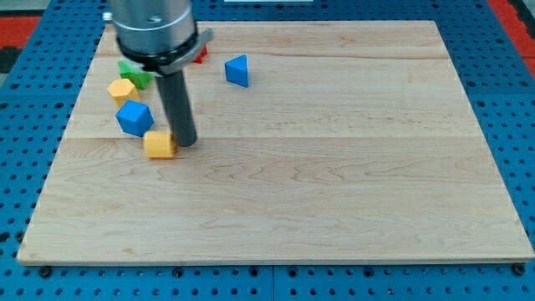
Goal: Move the triangle parallel to the green circle
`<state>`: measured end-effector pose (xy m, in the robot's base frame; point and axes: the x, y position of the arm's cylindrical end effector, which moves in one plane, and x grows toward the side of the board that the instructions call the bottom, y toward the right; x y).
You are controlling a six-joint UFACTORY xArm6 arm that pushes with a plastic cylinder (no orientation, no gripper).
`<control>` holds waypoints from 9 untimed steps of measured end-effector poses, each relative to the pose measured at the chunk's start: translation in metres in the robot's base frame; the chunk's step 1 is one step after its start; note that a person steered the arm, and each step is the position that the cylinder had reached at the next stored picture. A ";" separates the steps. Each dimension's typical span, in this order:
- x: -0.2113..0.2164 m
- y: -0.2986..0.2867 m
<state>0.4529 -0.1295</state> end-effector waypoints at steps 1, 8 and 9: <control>0.001 -0.012; -0.239 0.085; -0.254 0.053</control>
<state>0.1988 -0.0765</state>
